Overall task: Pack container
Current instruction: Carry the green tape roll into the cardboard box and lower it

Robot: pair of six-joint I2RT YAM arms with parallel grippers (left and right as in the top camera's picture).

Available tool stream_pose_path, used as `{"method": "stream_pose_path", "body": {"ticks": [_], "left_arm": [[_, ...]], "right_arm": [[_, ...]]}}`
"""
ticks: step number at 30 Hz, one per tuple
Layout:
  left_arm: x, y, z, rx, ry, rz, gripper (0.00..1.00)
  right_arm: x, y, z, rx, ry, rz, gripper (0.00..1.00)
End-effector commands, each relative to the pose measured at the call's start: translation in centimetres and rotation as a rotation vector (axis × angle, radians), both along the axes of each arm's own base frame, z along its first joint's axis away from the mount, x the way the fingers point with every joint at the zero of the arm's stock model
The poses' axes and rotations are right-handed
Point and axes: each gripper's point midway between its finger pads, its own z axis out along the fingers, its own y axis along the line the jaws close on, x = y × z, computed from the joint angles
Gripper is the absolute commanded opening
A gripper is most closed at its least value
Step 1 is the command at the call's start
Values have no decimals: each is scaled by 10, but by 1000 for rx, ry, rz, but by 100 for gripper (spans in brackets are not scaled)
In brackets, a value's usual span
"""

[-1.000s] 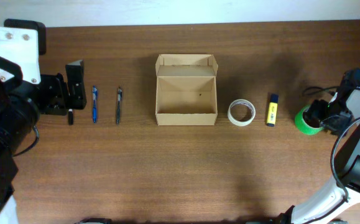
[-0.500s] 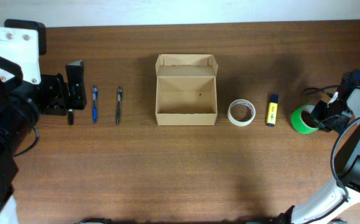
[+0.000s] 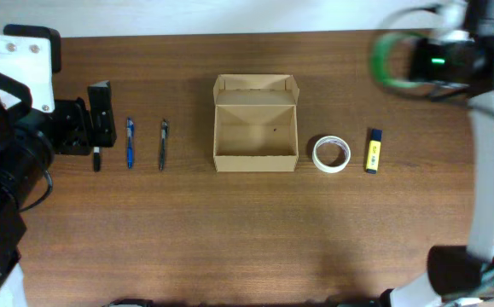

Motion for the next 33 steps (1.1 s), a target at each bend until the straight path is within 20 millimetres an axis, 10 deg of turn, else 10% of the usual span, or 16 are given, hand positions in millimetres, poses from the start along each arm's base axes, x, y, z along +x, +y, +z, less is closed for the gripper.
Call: {"method": "stream_pose_path", "body": {"ticks": [1,7,13,23,33], "left_arm": [[3,2,-1,24,4,0,99],[-1,3,-7,29,31,5,100],[-4,13,-12,60,58,54,99],[-4,13,-12,60,57,54,99],[-4,13,-12,60,57,54,99]], "right_arm": [[-3,84,-17,-4,52,226,4],[-22,202,-72,-31,186,486,4],[-34,253,-131,-78,321,604,4],[-22,282,-206,-88,419,683,4],[-5,281,-229,-131,409,656,4]]}}
